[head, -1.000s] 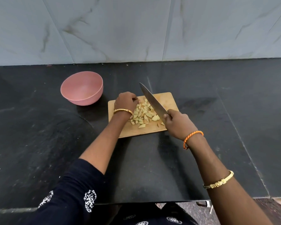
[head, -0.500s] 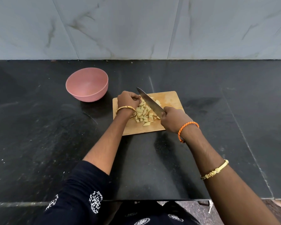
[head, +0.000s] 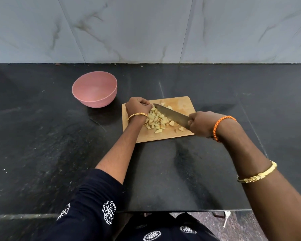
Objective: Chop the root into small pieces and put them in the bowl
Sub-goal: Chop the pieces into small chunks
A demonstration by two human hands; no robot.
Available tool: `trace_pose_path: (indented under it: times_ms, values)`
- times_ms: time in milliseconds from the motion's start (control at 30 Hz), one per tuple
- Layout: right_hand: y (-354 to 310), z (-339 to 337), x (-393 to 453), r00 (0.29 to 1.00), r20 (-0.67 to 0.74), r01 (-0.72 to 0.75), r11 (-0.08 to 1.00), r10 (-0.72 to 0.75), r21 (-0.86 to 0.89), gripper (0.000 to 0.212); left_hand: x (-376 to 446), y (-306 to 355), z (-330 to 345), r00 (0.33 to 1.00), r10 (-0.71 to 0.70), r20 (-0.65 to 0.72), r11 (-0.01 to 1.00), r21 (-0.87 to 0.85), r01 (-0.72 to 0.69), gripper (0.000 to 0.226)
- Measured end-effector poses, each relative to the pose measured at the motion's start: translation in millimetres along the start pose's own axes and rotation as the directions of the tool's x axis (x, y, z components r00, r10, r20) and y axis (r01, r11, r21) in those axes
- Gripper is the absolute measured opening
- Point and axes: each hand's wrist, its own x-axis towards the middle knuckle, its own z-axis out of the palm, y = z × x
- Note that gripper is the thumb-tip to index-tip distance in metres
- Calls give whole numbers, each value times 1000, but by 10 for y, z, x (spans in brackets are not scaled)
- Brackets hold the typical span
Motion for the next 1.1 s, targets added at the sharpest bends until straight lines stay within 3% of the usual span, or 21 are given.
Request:
trace_pose_path:
  times_ms: [167, 800, 967, 1033, 1100]
  values:
    - [2, -71, -6, 994, -101, 36, 996, -28, 79, 31, 43, 9, -53, 997, -46, 61, 999, 20, 45, 15]
    - [34, -65, 10, 998, 19, 53, 999, -53, -1, 30, 75, -27, -67, 996, -48, 77, 999, 8, 48, 14]
    - [284, 104, 11, 994, -72, 100, 943, -82, 317, 22, -8, -14, -158, 1000, -7, 29, 998, -63, 9, 15]
    - [346, 232, 77, 993, -92, 112, 872, -77, 476, 23, -136, 30, -132, 1000, 1, 15, 987, -159, 1, 18]
    - [362, 337, 136, 991, -90, 130, 765, -94, 631, 25, -249, 105, -63, 991, -82, 105, 946, -304, 111, 23]
